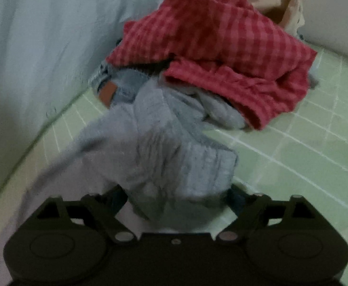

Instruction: Fold clothes

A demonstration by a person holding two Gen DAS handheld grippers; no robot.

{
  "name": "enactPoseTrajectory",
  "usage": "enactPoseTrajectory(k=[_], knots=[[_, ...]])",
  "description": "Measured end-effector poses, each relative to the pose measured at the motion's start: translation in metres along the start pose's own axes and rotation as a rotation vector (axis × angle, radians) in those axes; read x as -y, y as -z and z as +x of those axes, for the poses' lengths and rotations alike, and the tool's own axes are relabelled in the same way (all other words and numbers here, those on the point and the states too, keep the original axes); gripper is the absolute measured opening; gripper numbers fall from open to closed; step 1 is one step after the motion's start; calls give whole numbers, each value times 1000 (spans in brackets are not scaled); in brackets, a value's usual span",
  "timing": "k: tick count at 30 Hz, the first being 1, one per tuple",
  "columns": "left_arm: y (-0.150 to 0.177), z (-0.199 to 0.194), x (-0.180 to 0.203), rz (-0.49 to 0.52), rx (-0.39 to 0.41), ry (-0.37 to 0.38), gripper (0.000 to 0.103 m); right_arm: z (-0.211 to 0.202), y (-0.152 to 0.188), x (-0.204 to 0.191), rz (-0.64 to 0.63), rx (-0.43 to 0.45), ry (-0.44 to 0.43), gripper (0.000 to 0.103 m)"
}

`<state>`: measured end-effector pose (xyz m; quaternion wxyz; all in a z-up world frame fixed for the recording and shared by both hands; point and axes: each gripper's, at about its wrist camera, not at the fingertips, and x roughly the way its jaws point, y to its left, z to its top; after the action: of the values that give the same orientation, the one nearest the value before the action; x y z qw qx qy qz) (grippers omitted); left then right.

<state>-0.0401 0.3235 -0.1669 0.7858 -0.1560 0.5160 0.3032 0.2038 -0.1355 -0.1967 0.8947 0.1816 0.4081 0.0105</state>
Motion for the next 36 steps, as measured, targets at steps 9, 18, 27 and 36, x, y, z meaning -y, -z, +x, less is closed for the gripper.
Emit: enactPoseTrajectory(k=[9,18,27,36], knots=[[0,1,-3,-6,-2,9,103,-5,3,45,477,0,-410,26],[3,1,-2,-14,18,12,103,-11,5,-7,683,-74,-873,25],[7,0,-4,-13,41,13,103,-13,47,-129,388,-416,-1014,25],[10,-1,-5,-20,64,18,103,2,148,-216,-61,-767,-788,33]])
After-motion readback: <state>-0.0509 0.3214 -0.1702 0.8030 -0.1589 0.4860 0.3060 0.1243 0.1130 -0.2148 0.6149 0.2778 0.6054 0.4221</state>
